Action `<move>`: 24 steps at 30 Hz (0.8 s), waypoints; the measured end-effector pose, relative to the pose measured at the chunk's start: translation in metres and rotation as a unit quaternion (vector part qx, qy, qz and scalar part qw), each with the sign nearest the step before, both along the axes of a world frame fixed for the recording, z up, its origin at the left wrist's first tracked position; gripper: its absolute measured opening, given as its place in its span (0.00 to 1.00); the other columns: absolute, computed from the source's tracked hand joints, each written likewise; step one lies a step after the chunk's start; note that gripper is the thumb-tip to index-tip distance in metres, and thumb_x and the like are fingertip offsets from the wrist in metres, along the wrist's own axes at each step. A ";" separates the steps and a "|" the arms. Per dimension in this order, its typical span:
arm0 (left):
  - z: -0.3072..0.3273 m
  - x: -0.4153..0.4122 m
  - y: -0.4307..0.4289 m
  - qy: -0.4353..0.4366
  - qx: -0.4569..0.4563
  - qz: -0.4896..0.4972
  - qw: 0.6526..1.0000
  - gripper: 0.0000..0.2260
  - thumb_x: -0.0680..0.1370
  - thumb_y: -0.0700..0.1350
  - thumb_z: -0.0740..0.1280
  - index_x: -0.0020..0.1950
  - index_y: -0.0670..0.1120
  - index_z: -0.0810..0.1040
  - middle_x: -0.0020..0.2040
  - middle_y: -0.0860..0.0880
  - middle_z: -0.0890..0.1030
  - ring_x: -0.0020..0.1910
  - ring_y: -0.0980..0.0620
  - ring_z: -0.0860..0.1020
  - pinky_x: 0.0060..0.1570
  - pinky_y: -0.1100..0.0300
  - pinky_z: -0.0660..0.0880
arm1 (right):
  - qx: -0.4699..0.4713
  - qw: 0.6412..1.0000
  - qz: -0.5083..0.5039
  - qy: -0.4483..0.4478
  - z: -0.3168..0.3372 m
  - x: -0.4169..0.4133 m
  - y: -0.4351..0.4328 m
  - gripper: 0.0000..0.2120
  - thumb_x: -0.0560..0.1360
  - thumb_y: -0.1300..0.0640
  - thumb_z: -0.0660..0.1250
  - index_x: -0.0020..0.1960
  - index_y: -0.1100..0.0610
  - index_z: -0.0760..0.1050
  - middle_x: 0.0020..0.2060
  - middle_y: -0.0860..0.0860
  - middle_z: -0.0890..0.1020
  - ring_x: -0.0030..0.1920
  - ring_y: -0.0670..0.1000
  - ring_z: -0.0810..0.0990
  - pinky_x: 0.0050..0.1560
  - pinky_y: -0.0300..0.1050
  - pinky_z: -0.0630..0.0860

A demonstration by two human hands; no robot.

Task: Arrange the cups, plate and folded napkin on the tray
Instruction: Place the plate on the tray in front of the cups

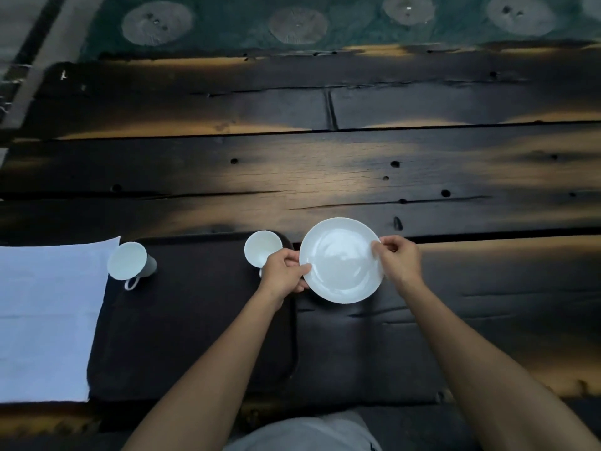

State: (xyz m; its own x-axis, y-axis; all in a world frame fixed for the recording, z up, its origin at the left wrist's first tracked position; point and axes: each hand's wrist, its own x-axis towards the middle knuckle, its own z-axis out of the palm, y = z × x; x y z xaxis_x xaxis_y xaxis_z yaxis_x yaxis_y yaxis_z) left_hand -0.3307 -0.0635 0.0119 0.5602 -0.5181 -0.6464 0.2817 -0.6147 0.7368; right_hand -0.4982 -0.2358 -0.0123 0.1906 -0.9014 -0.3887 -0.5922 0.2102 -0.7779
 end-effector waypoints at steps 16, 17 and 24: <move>0.004 -0.001 0.203 0.030 -0.013 0.059 0.998 0.05 0.77 0.38 0.70 0.52 0.44 0.82 0.42 0.45 0.88 0.32 0.51 0.82 0.33 0.59 0.77 | -0.022 0.995 0.099 0.021 0.020 -0.016 0.189 0.02 0.73 0.56 0.73 0.44 0.50 0.83 0.36 0.49 0.85 0.36 0.50 0.82 0.43 0.44 0.79; 0.003 -0.001 0.213 0.034 -0.010 0.066 0.997 0.05 0.78 0.38 0.70 0.52 0.44 0.82 0.42 0.46 0.88 0.33 0.51 0.82 0.33 0.59 0.77 | -0.019 0.993 0.111 0.030 0.020 -0.015 0.198 0.02 0.73 0.56 0.72 0.45 0.50 0.83 0.37 0.49 0.85 0.38 0.50 0.83 0.43 0.43 0.78; -0.003 0.008 0.259 0.053 -0.002 0.102 0.993 0.09 0.77 0.36 0.68 0.51 0.47 0.84 0.43 0.49 0.88 0.33 0.54 0.84 0.35 0.60 0.76 | 0.018 0.981 0.176 0.081 0.017 0.000 0.237 0.12 0.71 0.61 0.70 0.52 0.53 0.86 0.39 0.47 0.86 0.42 0.49 0.84 0.50 0.49 0.83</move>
State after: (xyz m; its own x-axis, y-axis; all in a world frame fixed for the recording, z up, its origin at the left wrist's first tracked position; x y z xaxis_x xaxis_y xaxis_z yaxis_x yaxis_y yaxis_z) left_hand -0.3227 0.1960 0.0093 0.5823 -0.4041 -0.7055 0.4757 -0.5344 0.6987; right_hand -0.4987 0.0011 0.0049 0.4205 -0.7756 -0.4708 -0.7484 -0.0032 -0.6632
